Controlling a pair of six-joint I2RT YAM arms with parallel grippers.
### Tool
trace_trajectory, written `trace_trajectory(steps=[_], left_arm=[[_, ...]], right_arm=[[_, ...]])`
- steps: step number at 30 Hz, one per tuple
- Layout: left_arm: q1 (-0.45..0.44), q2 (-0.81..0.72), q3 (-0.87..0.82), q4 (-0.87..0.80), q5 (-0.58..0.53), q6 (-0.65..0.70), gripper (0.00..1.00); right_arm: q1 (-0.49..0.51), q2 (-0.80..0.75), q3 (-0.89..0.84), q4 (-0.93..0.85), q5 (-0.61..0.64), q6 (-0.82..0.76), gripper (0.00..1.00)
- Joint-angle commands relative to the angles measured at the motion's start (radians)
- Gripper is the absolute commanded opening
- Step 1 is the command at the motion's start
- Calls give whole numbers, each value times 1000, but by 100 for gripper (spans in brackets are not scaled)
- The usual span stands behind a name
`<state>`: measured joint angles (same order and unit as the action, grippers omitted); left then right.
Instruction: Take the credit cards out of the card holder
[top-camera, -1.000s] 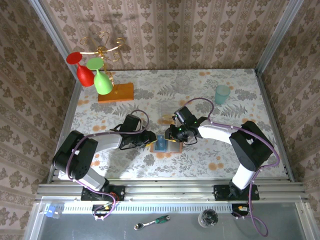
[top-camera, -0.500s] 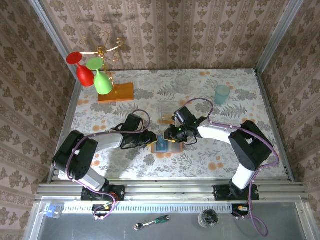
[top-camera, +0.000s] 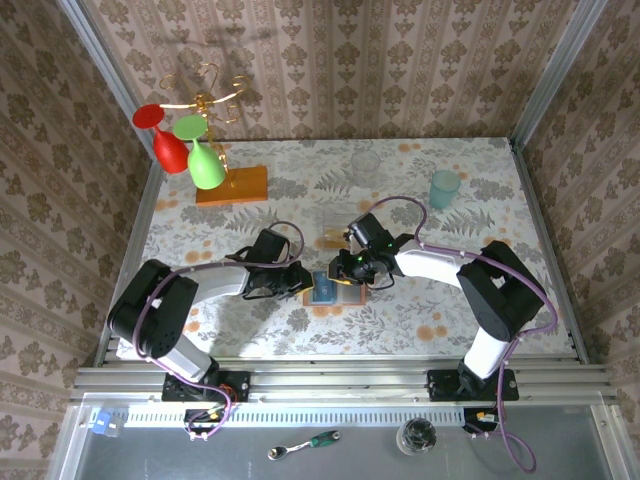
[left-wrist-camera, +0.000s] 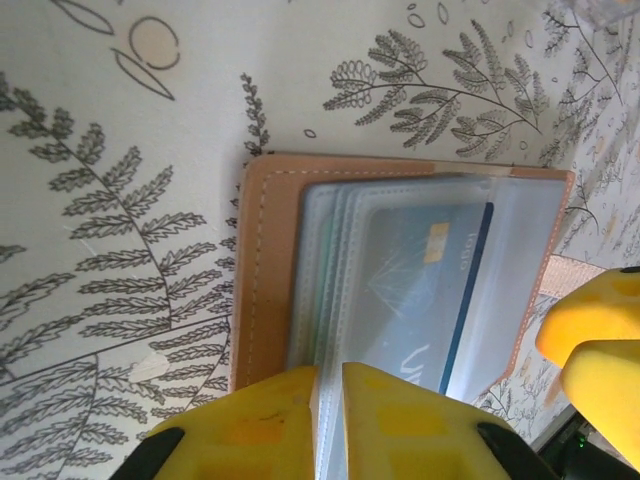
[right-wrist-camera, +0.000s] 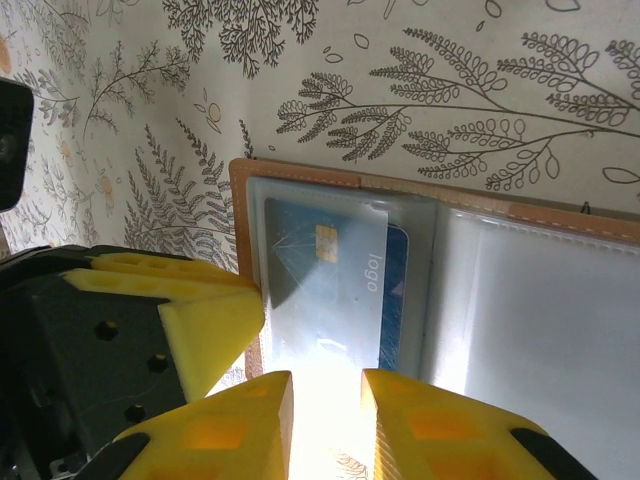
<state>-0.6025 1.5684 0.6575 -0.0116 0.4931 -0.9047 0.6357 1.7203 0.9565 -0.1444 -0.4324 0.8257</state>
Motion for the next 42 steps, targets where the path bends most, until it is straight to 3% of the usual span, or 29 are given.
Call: trace_trajectory(steps=[1,21,30,42], left_arm=[[-8,22,10,-19,-16,22,14],[-9,17,-9,-24,-23,17,12],[-10,17,-9,-24,-21,16,12],[-15,-2,-2,-24,-25,12,11]], right_arm=[[5,23,-5,33,-38,20,24],[8,88,-47,87,-42,43,24],[7,26,-41,-6,43,-4,24],[7,-31,-35,-35,64,-24,25]])
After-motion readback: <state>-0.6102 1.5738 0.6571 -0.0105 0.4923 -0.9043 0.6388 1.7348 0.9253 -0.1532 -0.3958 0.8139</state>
